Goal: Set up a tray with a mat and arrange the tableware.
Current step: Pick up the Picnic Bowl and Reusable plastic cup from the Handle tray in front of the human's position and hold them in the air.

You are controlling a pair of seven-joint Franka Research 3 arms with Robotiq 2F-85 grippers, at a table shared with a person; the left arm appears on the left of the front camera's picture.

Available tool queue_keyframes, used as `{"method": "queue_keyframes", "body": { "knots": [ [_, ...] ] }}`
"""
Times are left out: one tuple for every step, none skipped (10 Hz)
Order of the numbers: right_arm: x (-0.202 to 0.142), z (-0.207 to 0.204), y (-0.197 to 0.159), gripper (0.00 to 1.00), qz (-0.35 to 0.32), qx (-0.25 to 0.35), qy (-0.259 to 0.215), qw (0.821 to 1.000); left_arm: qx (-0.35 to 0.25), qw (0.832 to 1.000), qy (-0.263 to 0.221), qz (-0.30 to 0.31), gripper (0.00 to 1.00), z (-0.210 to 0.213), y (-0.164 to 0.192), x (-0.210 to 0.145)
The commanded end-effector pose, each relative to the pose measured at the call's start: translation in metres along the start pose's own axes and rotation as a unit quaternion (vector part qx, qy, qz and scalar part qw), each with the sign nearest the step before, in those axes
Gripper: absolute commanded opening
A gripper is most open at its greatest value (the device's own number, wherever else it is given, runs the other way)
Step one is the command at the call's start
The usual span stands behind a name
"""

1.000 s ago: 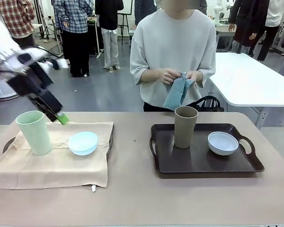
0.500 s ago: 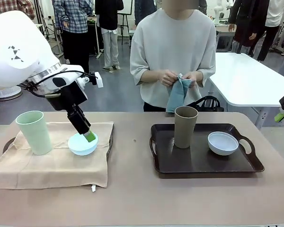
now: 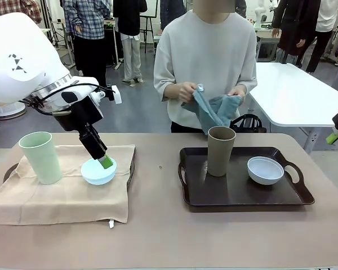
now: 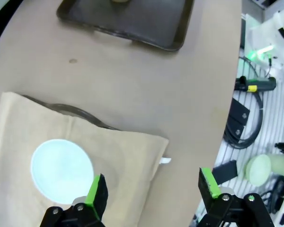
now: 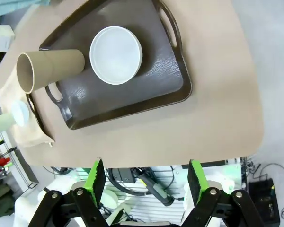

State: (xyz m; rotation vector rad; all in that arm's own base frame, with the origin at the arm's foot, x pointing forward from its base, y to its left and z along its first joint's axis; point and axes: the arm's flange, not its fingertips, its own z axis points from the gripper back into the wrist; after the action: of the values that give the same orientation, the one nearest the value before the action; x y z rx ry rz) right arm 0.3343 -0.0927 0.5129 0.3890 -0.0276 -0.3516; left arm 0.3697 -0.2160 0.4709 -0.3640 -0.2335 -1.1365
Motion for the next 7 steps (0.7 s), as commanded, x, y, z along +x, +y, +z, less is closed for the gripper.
{"method": "queue_keyframes", "body": {
  "knots": [
    [0.000,0.000,-0.001,0.90,-0.001,0.000,0.000,1.000,0.000,1.000,0.000,0.000,1.00,0.000,0.000,0.000],
    [0.018,-0.013,0.022,0.90,0.009,-0.035,-0.013,0.999,-0.021,0.998,0.025,-0.060,1.00,-0.013,0.000,0.031],
    [0.035,-0.024,0.039,0.90,-0.001,-0.045,-0.027,0.999,-0.041,0.990,0.033,-0.132,1.00,-0.025,0.003,0.059],
    [0.046,-0.033,0.052,0.90,-0.002,-0.040,-0.027,0.999,-0.070,0.979,0.009,-0.194,1.00,-0.034,0.006,0.081],
    [0.057,-0.043,0.061,0.90,0.007,-0.047,-0.027,0.999,-0.096,0.966,-0.025,-0.240,1.00,-0.050,0.011,0.102],
    [0.063,-0.051,0.068,0.90,0.032,-0.061,-0.031,0.997,-0.096,0.957,-0.043,-0.269,1.00,-0.060,0.007,0.108],
    [0.069,-0.063,0.076,0.90,0.044,-0.060,-0.030,0.997,-0.107,0.943,-0.069,-0.308,1.00,-0.079,0.007,0.123]
  ]
}}
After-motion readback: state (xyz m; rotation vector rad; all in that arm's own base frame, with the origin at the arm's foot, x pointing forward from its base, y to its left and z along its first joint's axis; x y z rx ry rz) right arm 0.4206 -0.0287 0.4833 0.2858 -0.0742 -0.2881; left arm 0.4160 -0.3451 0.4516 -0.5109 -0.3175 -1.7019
